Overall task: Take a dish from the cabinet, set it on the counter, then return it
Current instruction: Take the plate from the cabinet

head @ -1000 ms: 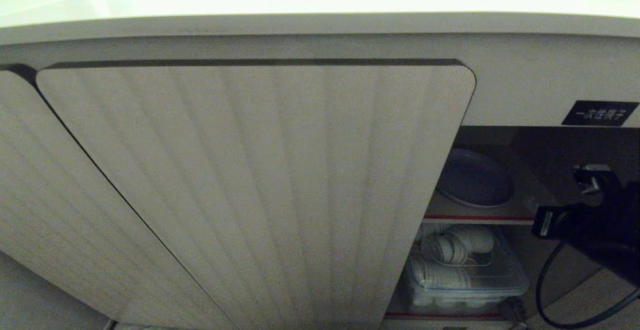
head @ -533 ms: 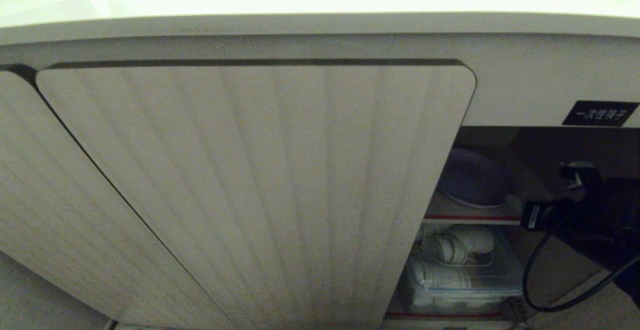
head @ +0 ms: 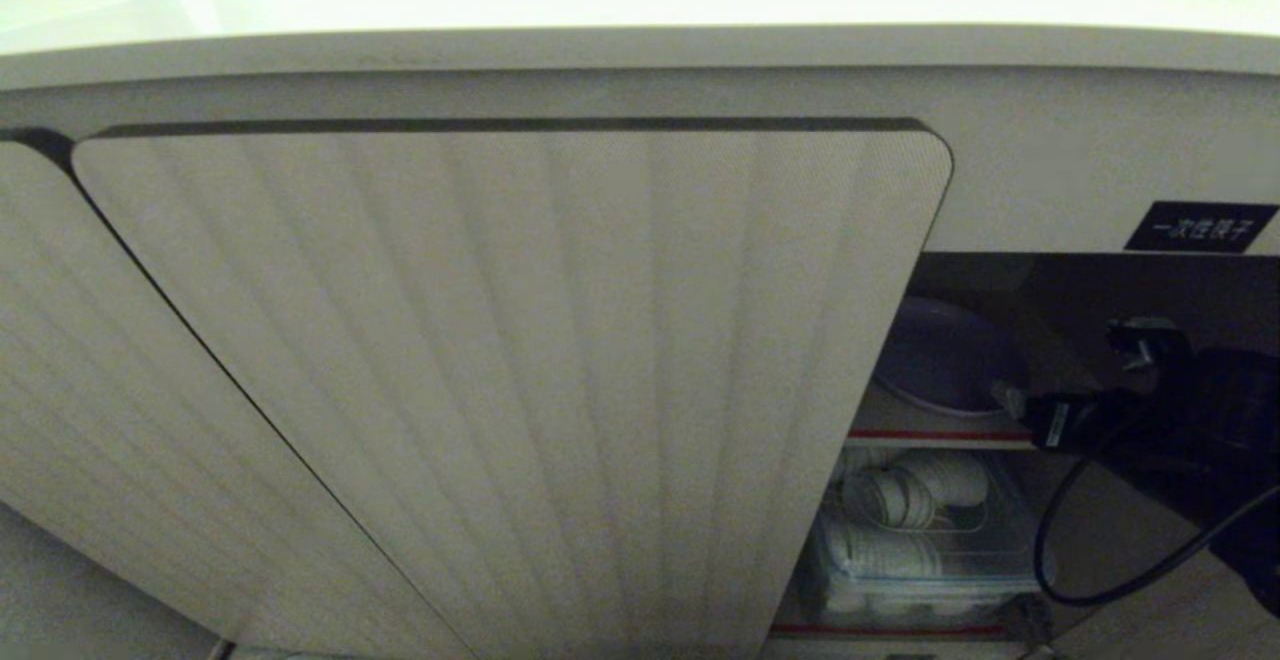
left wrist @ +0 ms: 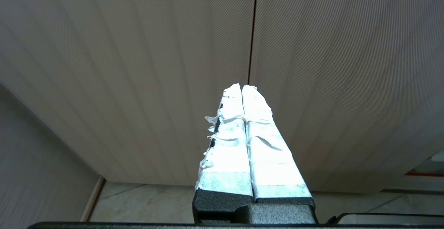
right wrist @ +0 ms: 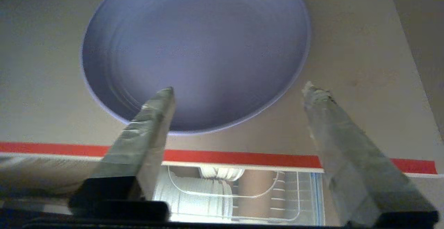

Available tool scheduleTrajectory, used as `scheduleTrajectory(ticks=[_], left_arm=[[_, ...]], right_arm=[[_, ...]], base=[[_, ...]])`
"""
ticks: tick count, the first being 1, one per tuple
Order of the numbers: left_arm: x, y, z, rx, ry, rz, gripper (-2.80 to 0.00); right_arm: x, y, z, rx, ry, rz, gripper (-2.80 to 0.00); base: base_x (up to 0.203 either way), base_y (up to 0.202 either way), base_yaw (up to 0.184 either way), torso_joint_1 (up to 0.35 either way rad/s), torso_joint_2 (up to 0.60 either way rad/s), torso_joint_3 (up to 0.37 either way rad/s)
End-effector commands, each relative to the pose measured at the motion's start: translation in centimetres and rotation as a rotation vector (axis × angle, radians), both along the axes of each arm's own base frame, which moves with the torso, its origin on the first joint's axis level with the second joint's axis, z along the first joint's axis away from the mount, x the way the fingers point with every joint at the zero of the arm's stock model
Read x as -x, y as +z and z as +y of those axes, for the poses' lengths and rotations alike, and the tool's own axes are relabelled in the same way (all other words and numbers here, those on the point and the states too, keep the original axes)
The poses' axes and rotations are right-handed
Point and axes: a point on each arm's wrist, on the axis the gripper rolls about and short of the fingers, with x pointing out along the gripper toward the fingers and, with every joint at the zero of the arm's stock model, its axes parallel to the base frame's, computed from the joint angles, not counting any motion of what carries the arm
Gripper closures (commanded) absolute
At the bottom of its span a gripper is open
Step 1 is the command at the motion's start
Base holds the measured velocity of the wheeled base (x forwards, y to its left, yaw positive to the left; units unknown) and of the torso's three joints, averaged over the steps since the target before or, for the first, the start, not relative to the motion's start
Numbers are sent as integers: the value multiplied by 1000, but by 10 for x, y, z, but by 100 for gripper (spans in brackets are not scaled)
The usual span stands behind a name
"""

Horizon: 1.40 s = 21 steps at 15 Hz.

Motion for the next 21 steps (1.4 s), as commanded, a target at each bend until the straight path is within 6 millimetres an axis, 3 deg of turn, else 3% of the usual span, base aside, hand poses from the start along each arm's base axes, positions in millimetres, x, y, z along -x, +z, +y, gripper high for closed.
scheduleTrajectory(ticks=[1,21], left_arm=[[0,0,0,0,0,0,0],[0,0,0,0,0,0,0]], right_arm=[[-5,3,-2,-16,-11,-23,-280],[-28,-5,-15,-53,-133,-71,-280]], base=[[0,0,0,0,0,0],[0,0,0,0,0,0]])
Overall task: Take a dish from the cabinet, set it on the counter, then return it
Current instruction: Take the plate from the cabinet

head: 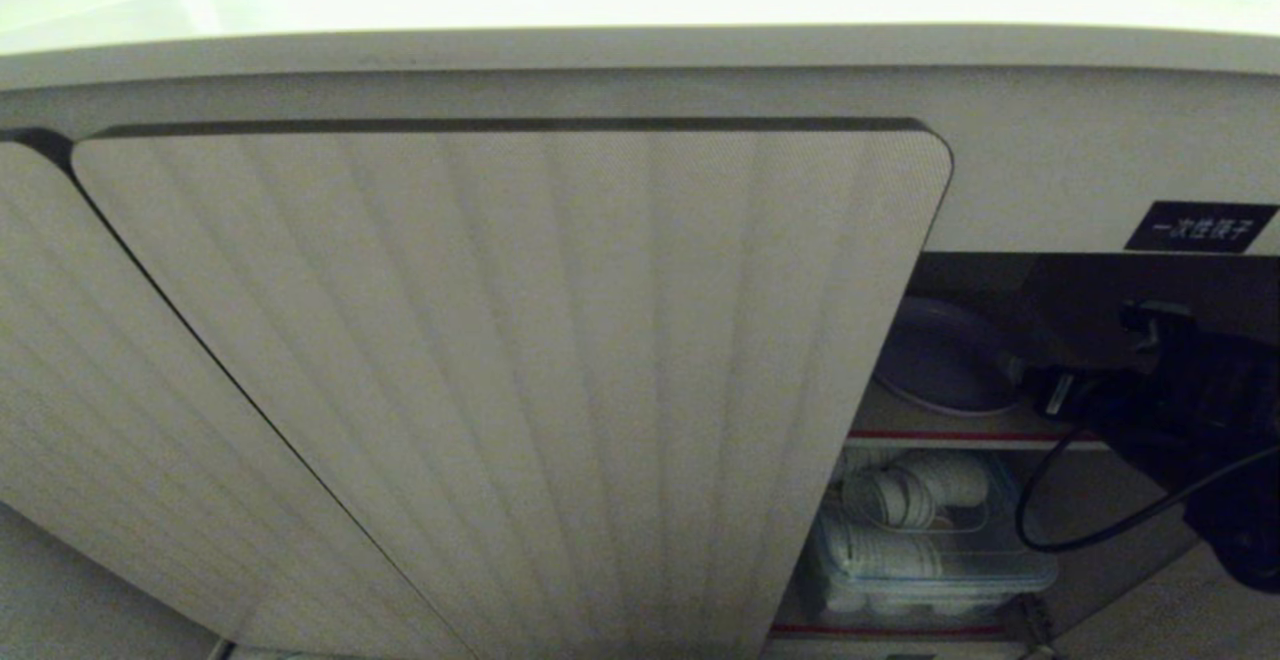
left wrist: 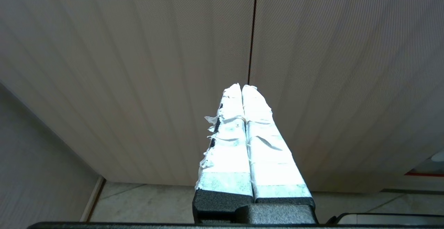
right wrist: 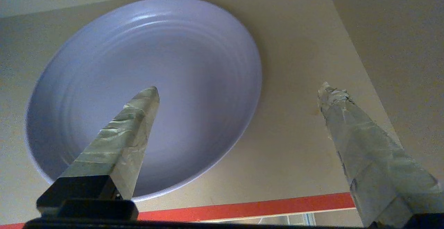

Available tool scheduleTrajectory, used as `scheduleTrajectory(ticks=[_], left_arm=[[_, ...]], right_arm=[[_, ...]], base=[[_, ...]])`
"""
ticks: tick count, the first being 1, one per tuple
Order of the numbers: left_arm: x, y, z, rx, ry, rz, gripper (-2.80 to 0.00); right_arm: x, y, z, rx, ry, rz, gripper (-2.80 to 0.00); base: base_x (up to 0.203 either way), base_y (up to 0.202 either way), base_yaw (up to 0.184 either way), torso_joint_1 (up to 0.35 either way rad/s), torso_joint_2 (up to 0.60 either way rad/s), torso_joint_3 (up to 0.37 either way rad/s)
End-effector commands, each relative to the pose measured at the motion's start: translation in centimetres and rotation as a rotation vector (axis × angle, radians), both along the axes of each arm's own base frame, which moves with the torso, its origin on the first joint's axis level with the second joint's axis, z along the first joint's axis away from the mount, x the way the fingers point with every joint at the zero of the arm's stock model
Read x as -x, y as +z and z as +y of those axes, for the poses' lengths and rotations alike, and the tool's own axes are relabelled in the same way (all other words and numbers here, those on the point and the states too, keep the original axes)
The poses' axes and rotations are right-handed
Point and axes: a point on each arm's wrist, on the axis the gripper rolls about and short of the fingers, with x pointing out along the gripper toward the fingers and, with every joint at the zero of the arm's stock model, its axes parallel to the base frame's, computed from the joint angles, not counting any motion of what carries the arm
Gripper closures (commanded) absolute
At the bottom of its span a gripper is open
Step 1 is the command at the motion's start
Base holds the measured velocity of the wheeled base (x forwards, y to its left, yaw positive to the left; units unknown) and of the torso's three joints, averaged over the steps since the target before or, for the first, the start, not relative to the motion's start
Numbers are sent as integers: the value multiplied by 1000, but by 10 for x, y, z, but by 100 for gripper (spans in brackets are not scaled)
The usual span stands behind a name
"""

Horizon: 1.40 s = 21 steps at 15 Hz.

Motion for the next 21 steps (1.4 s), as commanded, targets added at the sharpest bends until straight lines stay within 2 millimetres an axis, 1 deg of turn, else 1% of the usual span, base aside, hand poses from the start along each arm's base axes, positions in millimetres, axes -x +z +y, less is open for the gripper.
scheduleTrajectory(ticks=[1,3,10,16,21], left_arm=[[0,0,0,1,0,0,0],[0,0,0,0,0,0,0],[0,0,0,1,0,0,0],[0,0,0,0,0,0,0],[0,0,0,1,0,0,0]], right_arm=[[-2,-3,1,-1,3,2,-280],[-3,-3,2,-1,6,-11,-280],[-8,-5,16,9,33,-62,-280],[-16,-2,13,16,26,-95,-280],[-20,-1,13,17,27,-102,-280]], base=[[0,0,0,0,0,0],[0,0,0,0,0,0],[0,0,0,0,0,0],[0,0,0,0,0,0],[0,0,0,0,0,0]])
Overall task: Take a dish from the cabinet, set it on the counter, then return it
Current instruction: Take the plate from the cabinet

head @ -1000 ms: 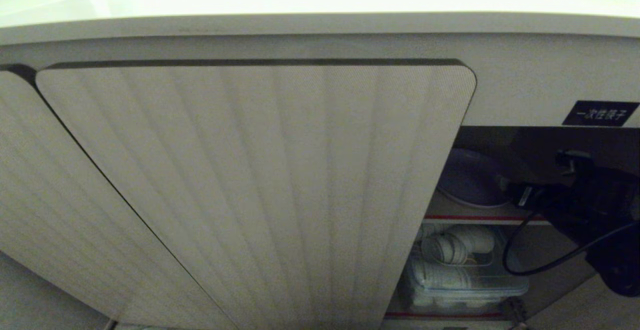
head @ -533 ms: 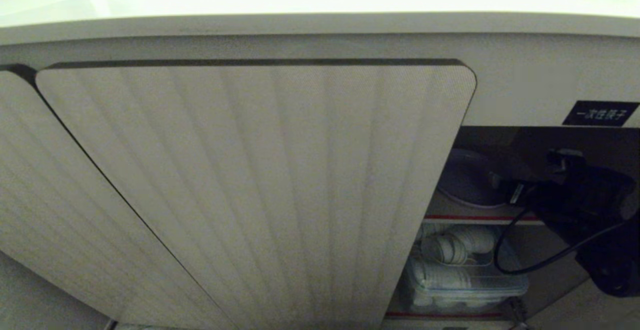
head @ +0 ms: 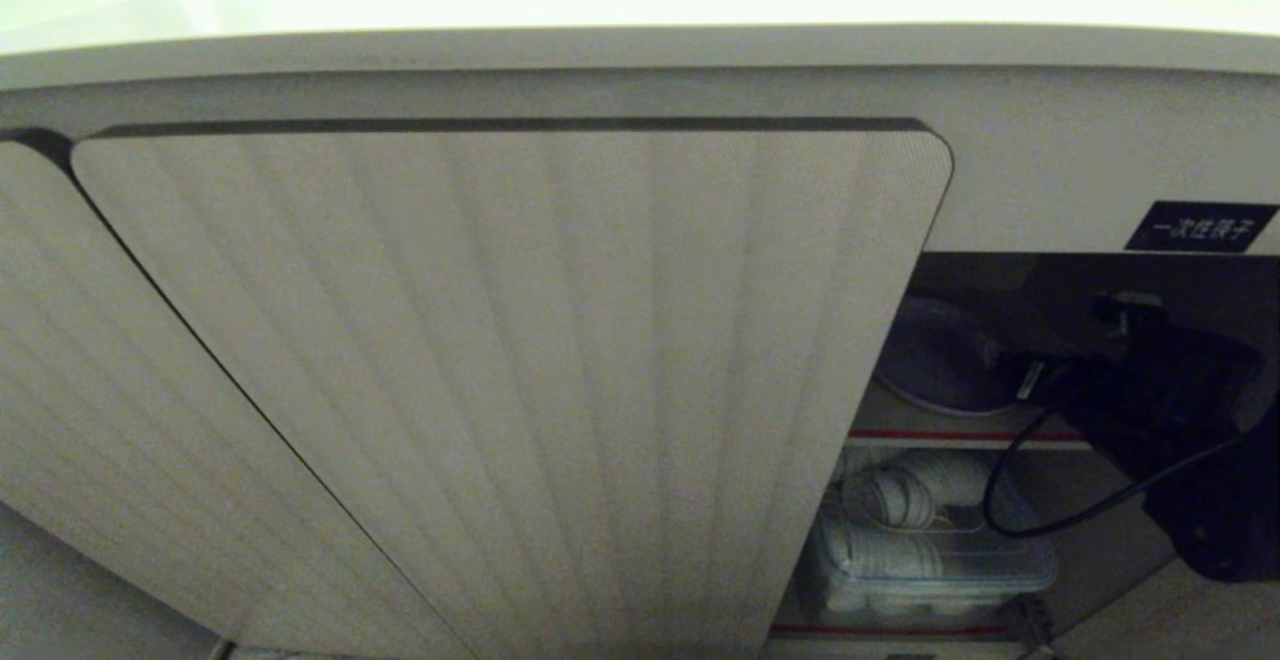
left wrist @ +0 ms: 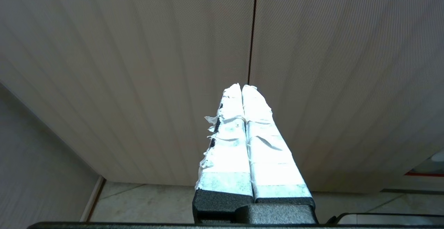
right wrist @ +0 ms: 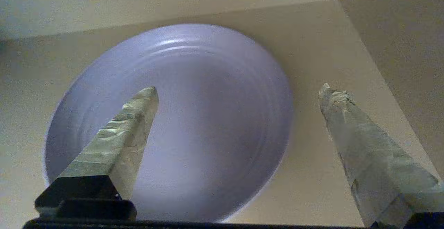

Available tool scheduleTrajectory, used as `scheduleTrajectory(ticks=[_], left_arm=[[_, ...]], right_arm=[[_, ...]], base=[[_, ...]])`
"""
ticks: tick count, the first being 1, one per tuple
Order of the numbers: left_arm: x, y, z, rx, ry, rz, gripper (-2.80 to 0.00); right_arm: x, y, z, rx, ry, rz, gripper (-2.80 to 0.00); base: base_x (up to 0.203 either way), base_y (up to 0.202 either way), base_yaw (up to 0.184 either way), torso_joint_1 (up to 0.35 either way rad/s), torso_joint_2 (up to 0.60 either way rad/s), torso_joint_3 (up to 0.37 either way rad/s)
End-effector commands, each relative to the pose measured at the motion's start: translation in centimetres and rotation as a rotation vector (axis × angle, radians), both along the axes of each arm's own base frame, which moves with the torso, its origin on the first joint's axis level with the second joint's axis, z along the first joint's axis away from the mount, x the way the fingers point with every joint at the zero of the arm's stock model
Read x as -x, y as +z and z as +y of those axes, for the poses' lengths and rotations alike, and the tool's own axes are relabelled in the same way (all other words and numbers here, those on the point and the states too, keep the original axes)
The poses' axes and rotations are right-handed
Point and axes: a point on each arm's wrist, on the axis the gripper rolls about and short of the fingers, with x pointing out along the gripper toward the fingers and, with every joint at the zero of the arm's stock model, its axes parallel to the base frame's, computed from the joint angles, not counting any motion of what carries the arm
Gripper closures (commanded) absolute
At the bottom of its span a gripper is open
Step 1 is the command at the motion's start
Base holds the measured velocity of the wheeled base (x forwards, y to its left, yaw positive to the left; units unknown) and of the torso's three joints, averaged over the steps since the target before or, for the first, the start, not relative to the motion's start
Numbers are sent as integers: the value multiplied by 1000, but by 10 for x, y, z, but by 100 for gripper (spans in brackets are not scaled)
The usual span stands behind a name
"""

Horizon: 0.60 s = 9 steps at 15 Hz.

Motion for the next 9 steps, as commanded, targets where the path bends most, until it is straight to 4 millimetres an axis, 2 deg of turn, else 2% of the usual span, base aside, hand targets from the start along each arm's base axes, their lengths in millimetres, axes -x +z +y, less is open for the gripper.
scheduleTrajectory(ticks=[1,5,9], left_arm=[[0,0,0,1,0,0,0],[0,0,0,-1,0,0,0],[0,0,0,-1,0,0,0]], right_arm=[[-2,1,0,1,-1,-9,-280],[-4,-3,-2,0,-6,10,-280],[-13,-4,-5,6,-88,51,-280]], base=[[0,0,0,0,0,0],[0,0,0,0,0,0],[0,0,0,0,0,0]])
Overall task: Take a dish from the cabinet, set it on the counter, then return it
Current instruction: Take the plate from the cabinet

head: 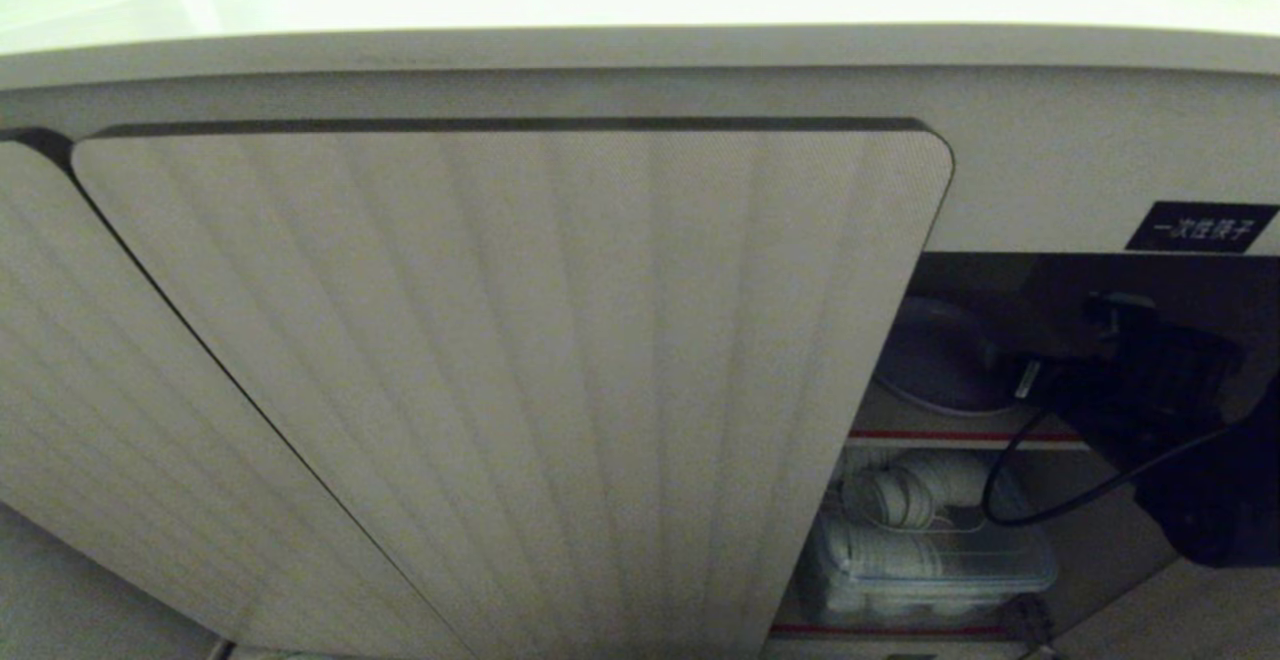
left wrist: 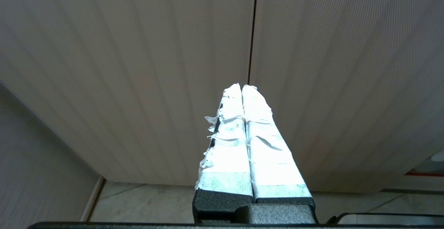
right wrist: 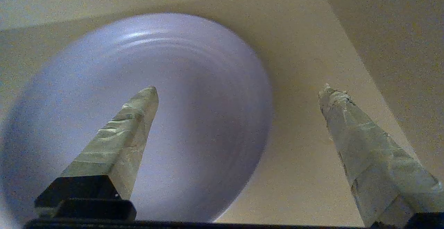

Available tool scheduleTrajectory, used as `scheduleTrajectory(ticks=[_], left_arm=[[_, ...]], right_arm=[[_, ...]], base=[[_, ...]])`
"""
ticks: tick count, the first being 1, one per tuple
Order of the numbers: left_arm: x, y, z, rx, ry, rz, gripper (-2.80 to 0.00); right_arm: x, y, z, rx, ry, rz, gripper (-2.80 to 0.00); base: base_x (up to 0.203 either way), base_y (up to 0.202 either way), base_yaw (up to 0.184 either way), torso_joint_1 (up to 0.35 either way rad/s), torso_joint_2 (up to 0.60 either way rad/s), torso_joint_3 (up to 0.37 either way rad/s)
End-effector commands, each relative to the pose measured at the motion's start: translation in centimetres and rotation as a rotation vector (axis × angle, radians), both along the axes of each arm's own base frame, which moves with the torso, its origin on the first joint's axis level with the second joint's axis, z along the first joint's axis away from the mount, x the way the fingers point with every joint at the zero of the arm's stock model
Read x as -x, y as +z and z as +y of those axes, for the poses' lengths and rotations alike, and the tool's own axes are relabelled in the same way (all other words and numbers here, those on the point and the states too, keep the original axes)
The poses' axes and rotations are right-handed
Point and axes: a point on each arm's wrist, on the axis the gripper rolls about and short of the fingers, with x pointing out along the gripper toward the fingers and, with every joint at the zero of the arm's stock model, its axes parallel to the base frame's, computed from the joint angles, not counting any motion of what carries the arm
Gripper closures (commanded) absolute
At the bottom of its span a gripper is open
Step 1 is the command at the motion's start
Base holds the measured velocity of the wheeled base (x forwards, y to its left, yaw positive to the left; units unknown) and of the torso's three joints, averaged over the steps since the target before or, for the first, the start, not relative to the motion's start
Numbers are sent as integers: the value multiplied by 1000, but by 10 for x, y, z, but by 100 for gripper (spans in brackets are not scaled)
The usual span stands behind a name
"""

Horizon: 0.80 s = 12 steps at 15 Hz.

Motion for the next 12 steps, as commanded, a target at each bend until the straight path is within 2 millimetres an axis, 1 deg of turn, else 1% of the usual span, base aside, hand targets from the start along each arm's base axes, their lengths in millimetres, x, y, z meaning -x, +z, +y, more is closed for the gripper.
scheduleTrajectory(ticks=[1,4,7,12], left_arm=[[0,0,0,0,0,0,0],[0,0,0,0,0,0,0],[0,0,0,1,0,0,0],[0,0,0,0,0,0,0]], right_arm=[[-3,1,-1,2,-8,-9,-280],[-3,1,-1,-1,-7,-5,-280],[-3,-2,-1,1,-6,50,-280],[0,0,0,-3,-2,86,-280]], base=[[0,0,0,0,0,0],[0,0,0,0,0,0],[0,0,0,0,0,0],[0,0,0,0,0,0]])
